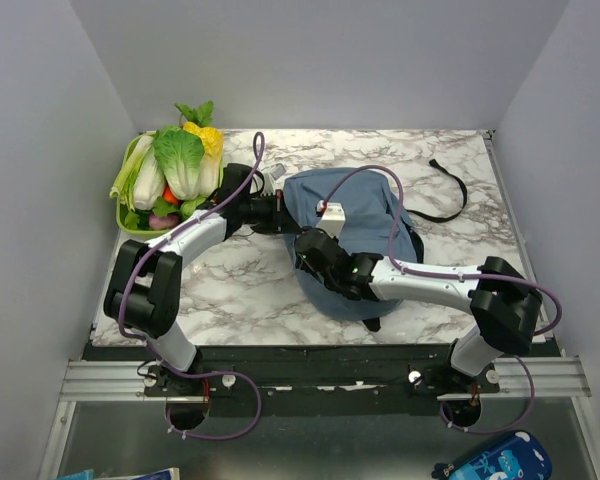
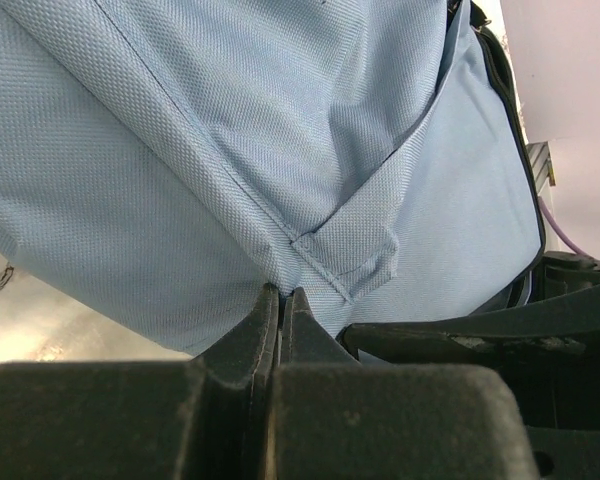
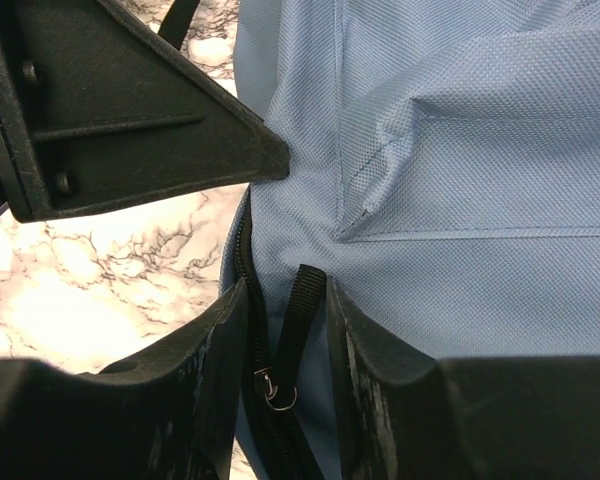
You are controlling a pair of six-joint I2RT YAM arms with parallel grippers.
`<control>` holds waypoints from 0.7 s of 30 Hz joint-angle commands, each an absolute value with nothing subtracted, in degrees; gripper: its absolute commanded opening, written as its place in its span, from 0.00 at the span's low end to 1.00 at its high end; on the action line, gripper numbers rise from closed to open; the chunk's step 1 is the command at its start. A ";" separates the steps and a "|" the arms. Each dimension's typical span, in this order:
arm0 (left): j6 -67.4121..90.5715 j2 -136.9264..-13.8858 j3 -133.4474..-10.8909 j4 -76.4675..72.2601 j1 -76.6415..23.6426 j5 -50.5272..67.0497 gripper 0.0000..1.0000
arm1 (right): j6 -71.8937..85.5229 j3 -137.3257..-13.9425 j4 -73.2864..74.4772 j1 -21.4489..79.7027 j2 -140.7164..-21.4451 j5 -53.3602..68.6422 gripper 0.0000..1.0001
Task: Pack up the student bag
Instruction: Zip the student bag at the center of the board.
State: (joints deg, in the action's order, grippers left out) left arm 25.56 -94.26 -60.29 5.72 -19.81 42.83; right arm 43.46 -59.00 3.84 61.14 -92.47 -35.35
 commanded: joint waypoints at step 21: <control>27.60 -94.13 -62.05 3.16 -17.84 47.55 0.00 | 46.14 -52.91 4.83 63.89 -81.21 -42.80 0.01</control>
State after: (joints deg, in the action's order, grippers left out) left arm 26.87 -93.89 -60.31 4.89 -18.63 44.36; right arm 45.08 -53.98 3.29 62.46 -82.28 -38.22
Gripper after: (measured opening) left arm 0.012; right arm 0.010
